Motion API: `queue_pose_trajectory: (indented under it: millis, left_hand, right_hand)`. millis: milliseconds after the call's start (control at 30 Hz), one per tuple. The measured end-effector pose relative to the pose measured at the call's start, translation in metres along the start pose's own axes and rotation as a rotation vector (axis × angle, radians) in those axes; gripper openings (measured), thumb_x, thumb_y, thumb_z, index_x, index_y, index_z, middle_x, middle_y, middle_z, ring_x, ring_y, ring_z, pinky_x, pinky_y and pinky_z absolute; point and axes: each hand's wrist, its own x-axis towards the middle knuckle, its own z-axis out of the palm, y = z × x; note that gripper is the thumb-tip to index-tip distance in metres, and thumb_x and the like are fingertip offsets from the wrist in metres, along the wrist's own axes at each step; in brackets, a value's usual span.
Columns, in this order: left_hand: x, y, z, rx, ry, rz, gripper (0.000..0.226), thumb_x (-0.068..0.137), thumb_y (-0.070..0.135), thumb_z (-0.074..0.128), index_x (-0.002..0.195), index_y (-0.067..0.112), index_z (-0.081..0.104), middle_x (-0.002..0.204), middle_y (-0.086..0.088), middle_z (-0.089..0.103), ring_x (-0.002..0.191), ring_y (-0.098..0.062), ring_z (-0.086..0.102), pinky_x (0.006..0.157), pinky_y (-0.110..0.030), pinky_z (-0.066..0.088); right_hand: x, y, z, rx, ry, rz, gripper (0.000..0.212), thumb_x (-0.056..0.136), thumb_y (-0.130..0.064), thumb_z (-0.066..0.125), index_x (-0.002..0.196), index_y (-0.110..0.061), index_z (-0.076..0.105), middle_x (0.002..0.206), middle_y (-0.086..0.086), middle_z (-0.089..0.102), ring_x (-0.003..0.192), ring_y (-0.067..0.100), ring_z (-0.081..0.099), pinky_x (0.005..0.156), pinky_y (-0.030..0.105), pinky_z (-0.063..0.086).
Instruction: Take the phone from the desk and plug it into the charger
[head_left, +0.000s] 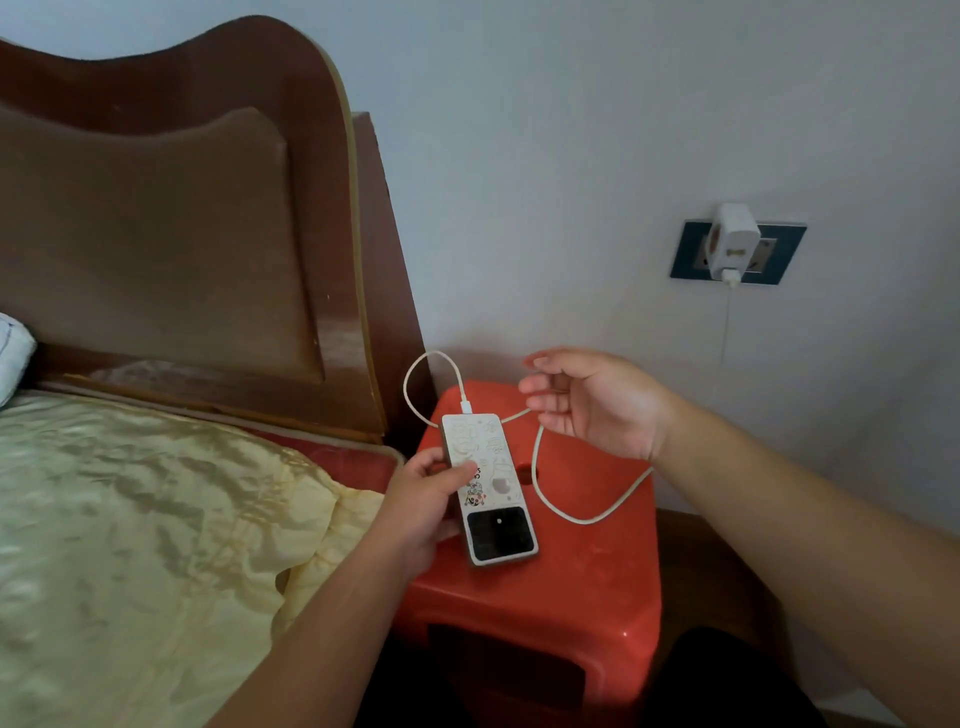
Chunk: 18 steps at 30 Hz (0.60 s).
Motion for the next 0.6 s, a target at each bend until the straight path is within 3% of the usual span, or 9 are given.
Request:
queue_pose_trajectory:
  millis: [233,467,600]
  left_hand:
    - [0.006,-0.006,-0.002,-0.027,0.022,-0.077,0.024,0.086,0.01,0.067,0.109,0.011,0.062,0.087,-0.006,0.079,0.076,-0.021,0.075,0.057,-0.034,0.057]
    - [-0.001,-0.002,-0.029,0.094,-0.054,-0.09,0.024,0.086,0.025,0.064,0.108,0.014,0.066,0.099,-0.007,0.078,0.089,-0.025,0.074,0.075,-0.039,0.057]
    - [-0.006,-0.001,-0.039,0.076,-0.033,-0.116,0.031,0.084,0.026,0.066,0.112,0.013,0.066,0.102,-0.009,0.077,0.094,-0.024,0.073,0.071,-0.037,0.055]
  right_hand:
    - [-0.005,0.007,-0.008,0.012,0.016,0.011,0.013,0.094,-0.017,0.053,0.088,-0.02,0.065,0.07,-0.002,0.068,0.061,0.01,0.062,0.058,0.023,0.049]
    - [-0.002,0.016,-0.006,0.029,-0.012,0.009,0.014,0.094,-0.015,0.052,0.089,-0.018,0.065,0.071,-0.001,0.065,0.065,0.012,0.059,0.058,0.023,0.048]
    - [0.001,0.02,-0.009,0.07,-0.027,0.002,0.015,0.094,-0.015,0.052,0.088,-0.019,0.065,0.07,-0.002,0.066,0.065,0.012,0.058,0.058,0.023,0.047]
